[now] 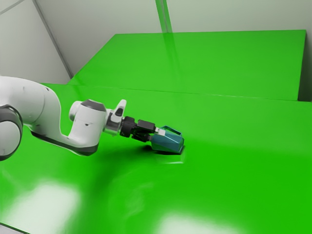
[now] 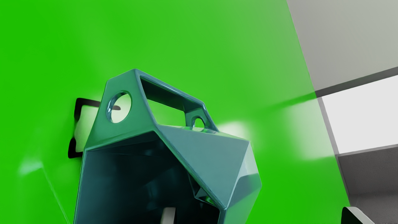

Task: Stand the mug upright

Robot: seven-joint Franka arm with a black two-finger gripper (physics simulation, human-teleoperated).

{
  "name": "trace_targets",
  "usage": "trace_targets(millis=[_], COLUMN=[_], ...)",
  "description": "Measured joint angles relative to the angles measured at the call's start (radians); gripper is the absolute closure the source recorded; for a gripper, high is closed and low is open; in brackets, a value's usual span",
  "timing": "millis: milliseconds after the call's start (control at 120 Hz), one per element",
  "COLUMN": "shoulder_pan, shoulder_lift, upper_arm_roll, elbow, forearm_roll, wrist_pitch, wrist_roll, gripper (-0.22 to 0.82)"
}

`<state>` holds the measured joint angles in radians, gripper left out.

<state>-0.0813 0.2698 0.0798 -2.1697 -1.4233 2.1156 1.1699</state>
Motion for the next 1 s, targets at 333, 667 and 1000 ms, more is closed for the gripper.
trace_targets(millis=[333, 667, 1000], shoulder_pan=[-0.015, -0.017, -0.024], shoulder_lift=[0.005, 0.004, -0.020], upper_arm_roll=[-0.001, -0.002, -0.006], elbow=[0.005, 0.005, 0.005], forearm_roll=[-0.012, -0.010, -0.002], wrist_pitch=[0.000, 0.001, 0.003], wrist_roll=[-0.001, -0.051, -0.078], gripper=[0.25, 0.59, 0.76])
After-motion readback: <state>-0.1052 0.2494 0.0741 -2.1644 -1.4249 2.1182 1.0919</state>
